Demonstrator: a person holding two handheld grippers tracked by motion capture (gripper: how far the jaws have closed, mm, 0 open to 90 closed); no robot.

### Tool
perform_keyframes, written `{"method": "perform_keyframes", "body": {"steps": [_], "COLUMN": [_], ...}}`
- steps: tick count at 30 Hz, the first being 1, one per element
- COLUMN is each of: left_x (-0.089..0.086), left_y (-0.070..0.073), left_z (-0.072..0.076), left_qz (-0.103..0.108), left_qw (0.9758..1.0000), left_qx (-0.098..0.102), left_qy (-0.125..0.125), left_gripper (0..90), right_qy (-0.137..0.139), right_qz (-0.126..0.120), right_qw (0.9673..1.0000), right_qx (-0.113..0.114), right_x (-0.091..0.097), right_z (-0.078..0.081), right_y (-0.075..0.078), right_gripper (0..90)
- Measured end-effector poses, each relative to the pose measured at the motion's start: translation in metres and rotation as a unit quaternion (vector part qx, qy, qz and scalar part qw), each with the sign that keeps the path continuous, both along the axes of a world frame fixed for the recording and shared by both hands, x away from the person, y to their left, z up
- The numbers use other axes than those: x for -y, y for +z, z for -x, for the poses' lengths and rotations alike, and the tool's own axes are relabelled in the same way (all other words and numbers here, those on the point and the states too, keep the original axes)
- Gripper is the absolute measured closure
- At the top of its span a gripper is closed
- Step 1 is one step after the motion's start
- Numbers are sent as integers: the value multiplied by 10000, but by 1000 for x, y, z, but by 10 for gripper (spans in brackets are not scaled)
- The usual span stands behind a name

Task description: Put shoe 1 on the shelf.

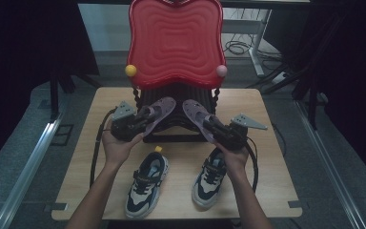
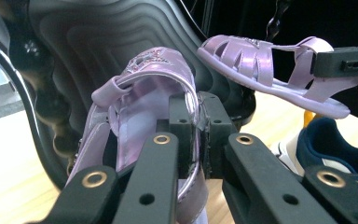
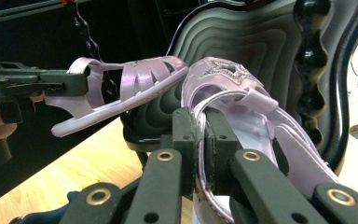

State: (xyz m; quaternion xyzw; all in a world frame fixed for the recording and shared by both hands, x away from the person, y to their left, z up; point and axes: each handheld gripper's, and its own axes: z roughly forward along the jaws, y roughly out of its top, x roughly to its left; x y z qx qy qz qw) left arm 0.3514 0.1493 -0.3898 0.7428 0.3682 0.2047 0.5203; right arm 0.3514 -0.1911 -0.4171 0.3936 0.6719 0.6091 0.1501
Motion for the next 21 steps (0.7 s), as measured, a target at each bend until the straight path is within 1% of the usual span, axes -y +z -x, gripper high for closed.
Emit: {"method": "perform_keyframes", "body": {"steps": [2, 10, 11, 18, 19, 21], "left_x": [3, 8, 8, 7, 8, 10], "left_y": [1, 3, 3, 7, 8, 9], "left_z": [-4, -10, -10, -13, -14, -16], "left_qz": [-3, -25, -21, 70, 81, 103], "left_qw": [10000, 10000, 10000, 9999, 9998, 9997], "left_qx": [12, 24, 39, 106, 157, 197], "left_qy": [-6, -7, -3, 82, 106, 122], "left_gripper": [854, 853, 853, 852, 852, 852], "right_qy": [-16, -78, -75, -210, -241, -279], "right_qz": [6, -102, -104, -83, -102, -135], "right_qw": [10000, 9999, 9999, 9997, 9996, 9994], "right_qx": [2, 79, 59, 126, 139, 153], "right_x": [-3, -13, -14, -18, -19, -20], "right_z": [-2, -10, -11, -16, -17, -19], "right_y": [1, 5, 6, 9, 10, 11], "right_gripper": [845, 845, 845, 844, 844, 844]}}
